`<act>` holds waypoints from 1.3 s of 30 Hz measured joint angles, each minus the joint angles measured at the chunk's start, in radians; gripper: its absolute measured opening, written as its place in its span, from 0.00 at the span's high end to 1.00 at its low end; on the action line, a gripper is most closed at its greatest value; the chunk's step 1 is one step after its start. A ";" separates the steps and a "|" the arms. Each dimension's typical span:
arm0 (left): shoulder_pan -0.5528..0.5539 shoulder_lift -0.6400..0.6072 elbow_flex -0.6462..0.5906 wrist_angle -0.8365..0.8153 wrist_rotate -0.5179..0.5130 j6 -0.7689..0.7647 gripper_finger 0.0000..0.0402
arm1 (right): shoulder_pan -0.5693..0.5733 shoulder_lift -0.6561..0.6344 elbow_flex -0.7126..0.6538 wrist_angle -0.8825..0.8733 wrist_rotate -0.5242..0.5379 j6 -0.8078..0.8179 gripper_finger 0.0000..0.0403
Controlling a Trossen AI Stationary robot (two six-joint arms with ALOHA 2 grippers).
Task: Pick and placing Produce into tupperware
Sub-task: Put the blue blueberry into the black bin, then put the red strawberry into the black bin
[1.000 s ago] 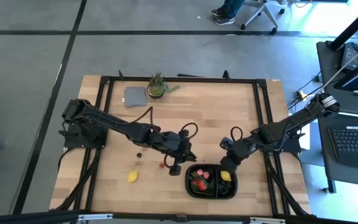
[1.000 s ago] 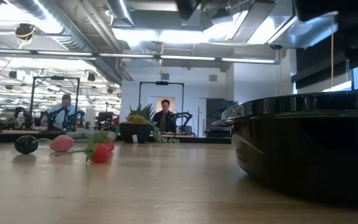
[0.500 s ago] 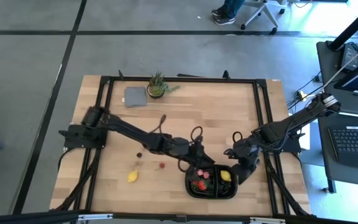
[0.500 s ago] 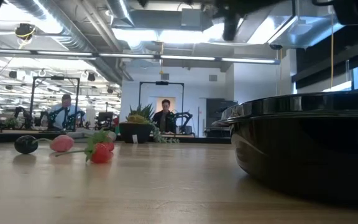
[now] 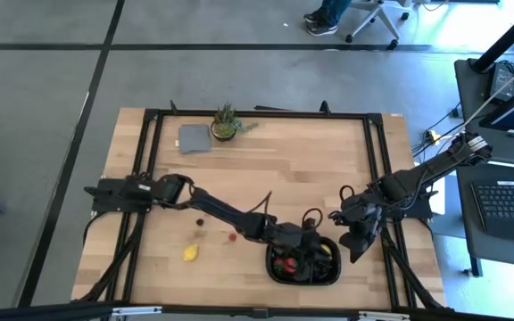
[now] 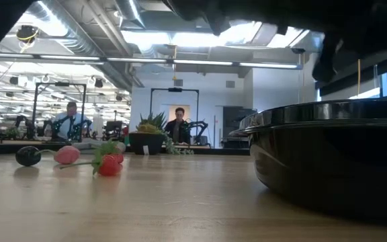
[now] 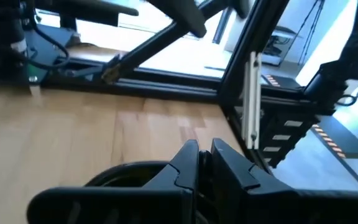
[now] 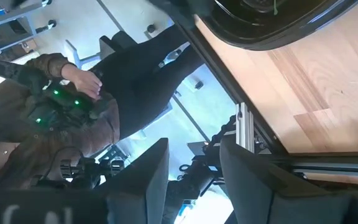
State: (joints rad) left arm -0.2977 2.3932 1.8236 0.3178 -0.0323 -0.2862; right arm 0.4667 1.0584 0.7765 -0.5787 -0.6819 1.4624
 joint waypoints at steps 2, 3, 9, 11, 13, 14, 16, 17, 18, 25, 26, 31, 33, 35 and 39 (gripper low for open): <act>0.000 0.019 0.012 0.001 0.000 0.000 0.94 | 0.000 0.000 0.000 0.000 0.000 -0.001 0.63; 0.000 0.027 0.015 0.009 -0.001 -0.001 0.94 | 0.000 0.000 0.000 0.000 0.000 -0.002 0.63; 0.000 0.044 0.015 0.005 -0.003 -0.027 0.87 | 0.000 0.000 0.000 0.000 0.000 -0.004 0.64; 0.000 0.043 0.015 0.012 -0.009 -0.025 0.86 | 0.000 0.000 0.000 0.000 0.000 -0.007 0.64; 0.000 0.043 0.015 0.022 -0.011 -0.023 0.85 | 0.000 0.000 0.000 0.000 0.000 -0.008 0.64; 0.000 0.043 0.015 0.031 -0.011 -0.024 0.85 | 0.000 0.000 0.000 0.000 0.000 -0.008 0.64; 0.000 0.042 0.015 0.038 -0.011 -0.027 0.85 | 0.000 0.000 0.000 0.000 0.000 -0.008 0.64; 0.000 0.042 0.015 0.036 -0.011 -0.027 0.86 | 0.000 0.000 0.000 0.001 0.000 -0.008 0.64; 0.000 0.042 0.015 0.031 -0.011 -0.026 0.86 | 0.000 0.000 0.000 0.000 0.000 -0.008 0.64; 0.000 0.042 0.015 0.035 -0.011 -0.026 0.89 | 0.000 0.000 0.000 0.000 0.000 -0.019 0.64; 0.000 0.042 0.015 0.035 -0.011 -0.026 0.89 | 0.000 0.000 0.000 0.001 0.000 -0.028 0.64; 0.000 0.042 0.015 0.035 -0.011 -0.021 0.87 | 0.000 0.000 0.000 0.001 0.007 -0.054 0.64; 0.002 0.042 0.015 0.035 -0.011 -0.022 0.85 | 0.000 0.000 0.000 0.001 0.008 -0.054 0.64; 0.003 0.042 0.015 0.035 -0.011 -0.021 0.83 | 0.000 0.000 0.000 0.001 0.008 -0.054 0.64; 0.003 0.042 0.015 0.035 -0.011 -0.021 0.77 | 0.000 0.000 0.000 0.001 0.008 -0.054 0.64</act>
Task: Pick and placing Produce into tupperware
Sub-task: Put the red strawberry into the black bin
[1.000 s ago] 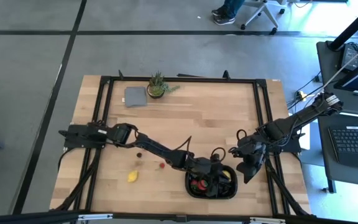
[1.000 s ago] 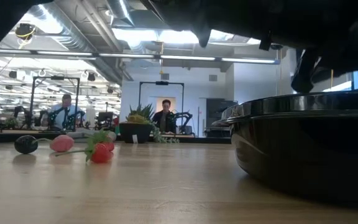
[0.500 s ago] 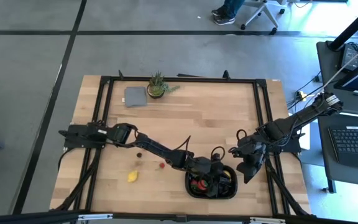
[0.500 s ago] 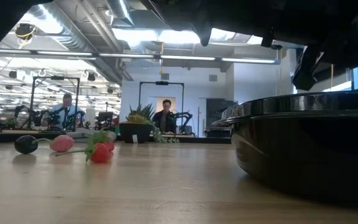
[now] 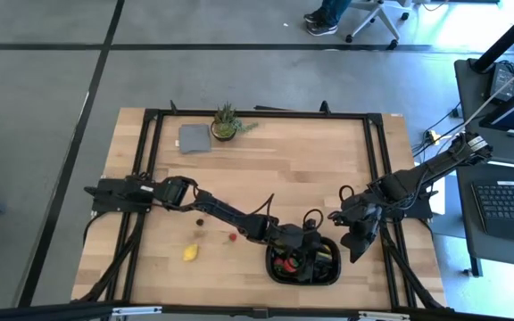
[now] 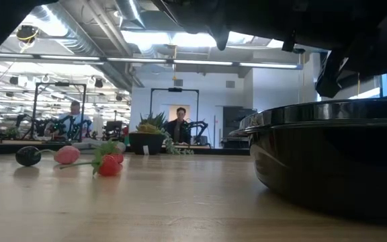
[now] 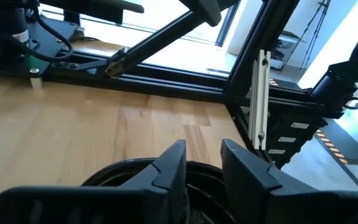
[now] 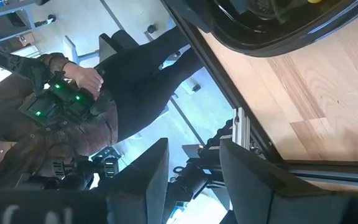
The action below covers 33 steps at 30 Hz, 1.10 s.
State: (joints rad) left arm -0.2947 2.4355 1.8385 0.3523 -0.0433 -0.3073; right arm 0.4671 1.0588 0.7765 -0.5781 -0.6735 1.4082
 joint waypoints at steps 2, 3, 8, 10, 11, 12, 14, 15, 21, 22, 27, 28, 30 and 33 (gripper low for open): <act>0.000 0.000 0.000 0.000 0.000 0.000 0.74 | 0.000 0.000 0.000 0.000 0.000 0.000 0.64; 0.000 0.000 0.000 0.000 0.000 0.000 0.72 | 0.000 0.000 0.000 0.000 0.000 0.000 0.64; 0.001 -0.001 0.000 -0.012 0.007 0.003 0.66 | 0.000 0.000 0.000 0.000 0.002 0.000 0.64; 0.006 -0.025 -0.003 -0.105 0.047 0.011 0.64 | 0.000 0.000 0.000 0.000 0.002 0.000 0.64; 0.011 -0.048 -0.003 -0.174 0.077 0.021 0.64 | 0.000 0.000 0.000 0.000 0.002 -0.001 0.64; 0.017 -0.082 -0.003 -0.268 0.096 0.029 0.63 | 0.001 0.000 0.000 0.002 0.004 -0.002 0.64; 0.028 -0.164 -0.003 -0.468 0.098 0.041 0.63 | 0.001 0.000 0.000 0.005 0.015 -0.004 0.64; 0.032 -0.207 -0.003 -0.577 0.082 0.050 0.63 | 0.001 0.000 0.000 0.005 0.022 -0.006 0.64; 0.045 -0.410 -0.001 -1.166 0.018 0.019 0.63 | 0.001 0.001 0.000 0.005 0.077 -0.014 0.64; 0.045 -0.441 -0.001 -1.239 0.018 0.002 0.63 | 0.001 0.001 0.000 0.005 0.078 -0.027 0.64; 0.024 -0.539 -0.001 -1.469 0.001 -0.176 0.64 | 0.001 0.001 0.000 0.007 0.118 -0.067 0.64; 0.018 -0.549 -0.001 -1.493 0.001 -0.214 0.64 | 0.001 0.001 0.000 0.007 0.126 -0.068 0.64; -0.004 -0.562 -0.001 -1.545 -0.003 -0.264 0.64 | 0.001 0.001 0.000 0.012 0.141 -0.077 0.64; -0.040 -0.560 -0.001 -1.633 -0.017 -0.319 0.63 | 0.001 0.001 0.000 0.014 0.168 -0.107 0.64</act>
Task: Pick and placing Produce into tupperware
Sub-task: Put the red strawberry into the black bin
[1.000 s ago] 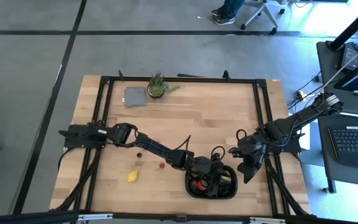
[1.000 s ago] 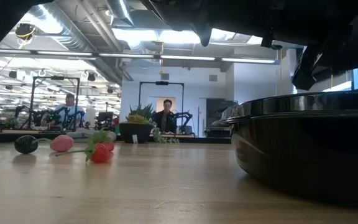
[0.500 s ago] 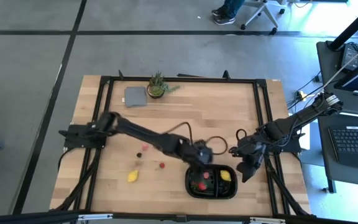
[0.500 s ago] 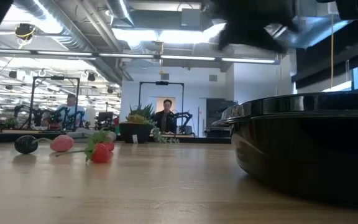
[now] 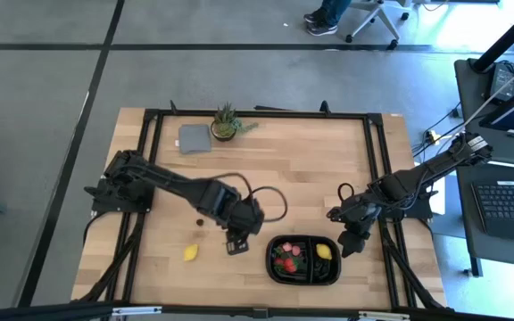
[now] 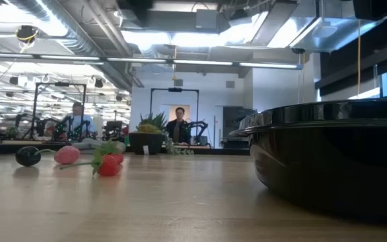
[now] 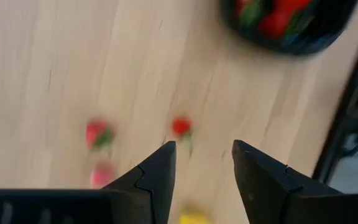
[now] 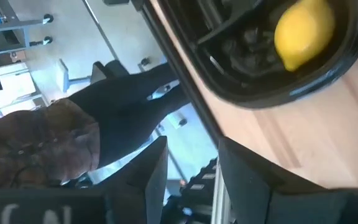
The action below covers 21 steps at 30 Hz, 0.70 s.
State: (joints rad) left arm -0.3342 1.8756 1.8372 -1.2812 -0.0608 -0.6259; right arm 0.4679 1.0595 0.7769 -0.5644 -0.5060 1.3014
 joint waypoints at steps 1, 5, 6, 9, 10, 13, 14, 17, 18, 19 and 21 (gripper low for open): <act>-0.009 0.004 -0.007 -0.028 -0.004 -0.026 0.62 | 0.000 0.000 0.000 0.001 0.015 -0.016 0.64; -0.017 0.016 -0.099 -0.033 -0.005 -0.149 0.62 | -0.001 0.000 0.000 0.016 0.092 -0.077 0.63; -0.015 0.016 -0.131 -0.001 -0.005 -0.171 0.63 | -0.002 0.000 0.000 0.025 0.105 -0.082 0.63; -0.005 0.016 -0.233 0.120 0.012 -0.212 0.65 | -0.009 0.000 0.000 0.034 0.121 -0.081 0.63; -0.001 0.016 -0.268 0.153 0.021 -0.224 0.65 | -0.010 0.000 0.000 0.039 0.122 -0.081 0.63; 0.015 0.016 -0.362 0.268 0.023 -0.293 0.67 | -0.014 0.000 0.000 0.046 0.121 -0.081 0.63; 0.020 0.016 -0.388 0.286 0.024 -0.321 0.67 | -0.014 0.000 0.000 0.048 0.122 -0.081 0.63; 0.024 0.016 -0.427 0.340 0.023 -0.385 0.68 | -0.014 0.000 0.000 0.049 0.122 -0.080 0.63; 0.023 0.016 -0.436 0.350 0.025 -0.393 0.69 | -0.014 0.000 0.000 0.049 0.122 -0.079 0.63; 0.022 0.016 -0.444 0.360 0.026 -0.395 0.69 | -0.014 0.000 0.000 0.049 0.122 -0.076 0.63; 0.017 0.016 -0.454 0.395 0.026 -0.414 0.70 | -0.014 0.000 0.000 0.049 0.122 -0.075 0.63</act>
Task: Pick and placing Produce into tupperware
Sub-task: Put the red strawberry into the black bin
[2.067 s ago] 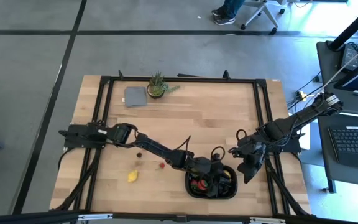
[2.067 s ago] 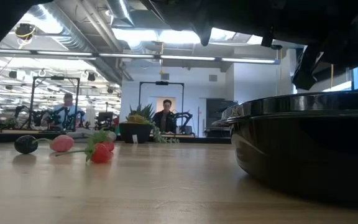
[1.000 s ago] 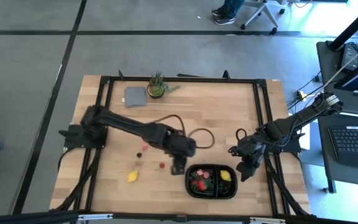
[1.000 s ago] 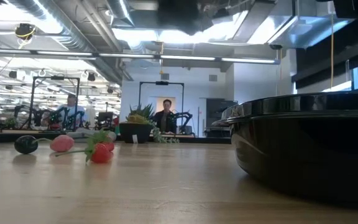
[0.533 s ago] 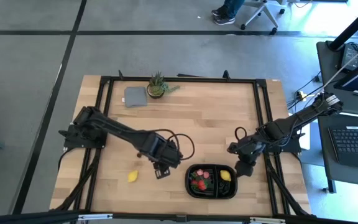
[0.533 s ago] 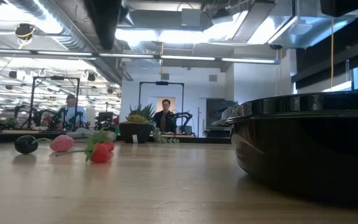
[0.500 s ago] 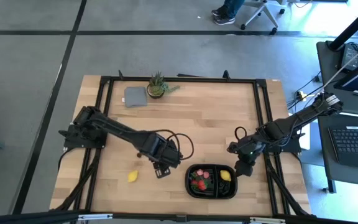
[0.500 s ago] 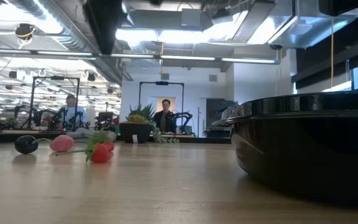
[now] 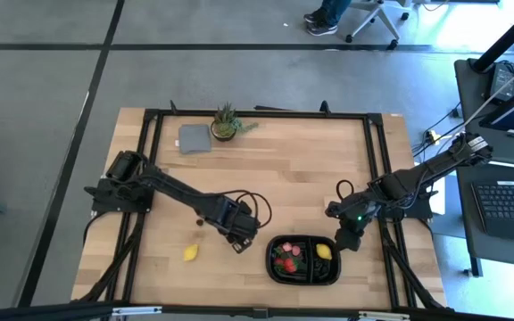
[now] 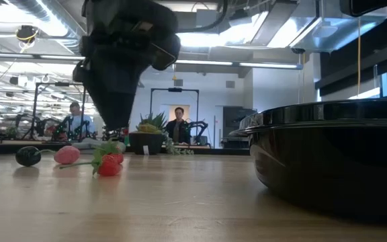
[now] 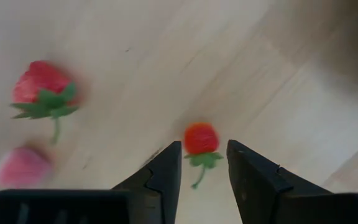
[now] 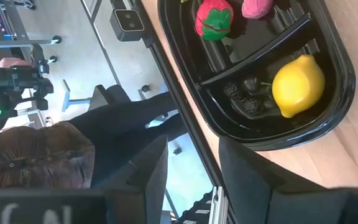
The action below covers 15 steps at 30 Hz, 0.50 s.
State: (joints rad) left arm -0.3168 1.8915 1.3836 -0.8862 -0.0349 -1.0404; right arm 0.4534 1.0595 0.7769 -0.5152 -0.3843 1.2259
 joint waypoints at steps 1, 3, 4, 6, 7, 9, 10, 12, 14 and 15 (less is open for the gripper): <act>-0.002 0.000 -0.002 0.014 0.000 -0.005 0.70 | 0.000 0.000 0.000 0.000 0.000 0.000 0.63; -0.005 0.000 -0.003 0.037 0.000 -0.005 0.71 | 0.000 0.000 0.000 0.001 0.000 0.000 0.63; -0.007 0.000 -0.003 0.050 0.000 -0.005 0.71 | 0.000 0.000 0.000 0.002 0.000 0.000 0.63; -0.011 0.000 -0.003 0.080 0.000 -0.006 0.70 | 0.000 0.000 0.000 0.002 0.000 0.000 0.63; -0.011 0.000 -0.003 0.093 0.000 -0.013 0.70 | 0.000 0.000 0.000 0.002 0.001 0.001 0.63; -0.012 0.000 -0.003 0.118 0.007 -0.025 0.67 | 0.000 0.000 0.000 0.002 0.001 0.000 0.63; -0.011 0.000 -0.003 0.122 0.007 -0.025 0.65 | 0.000 0.000 0.000 0.002 0.001 0.000 0.63; -0.011 0.000 -0.003 0.118 0.006 -0.026 0.60 | 0.000 0.000 0.000 0.002 0.001 0.000 0.63; -0.011 0.000 -0.003 0.118 -0.026 -0.024 0.54 | 0.000 0.000 0.000 0.002 0.001 0.000 0.63; -0.011 0.000 -0.003 0.118 -0.041 -0.024 0.52 | 0.000 0.000 0.000 0.002 0.001 0.000 0.63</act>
State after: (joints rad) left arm -0.3275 1.8912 1.3804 -0.7681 -0.0762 -1.0641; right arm 0.4534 1.0595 0.7769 -0.5129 -0.3836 1.2259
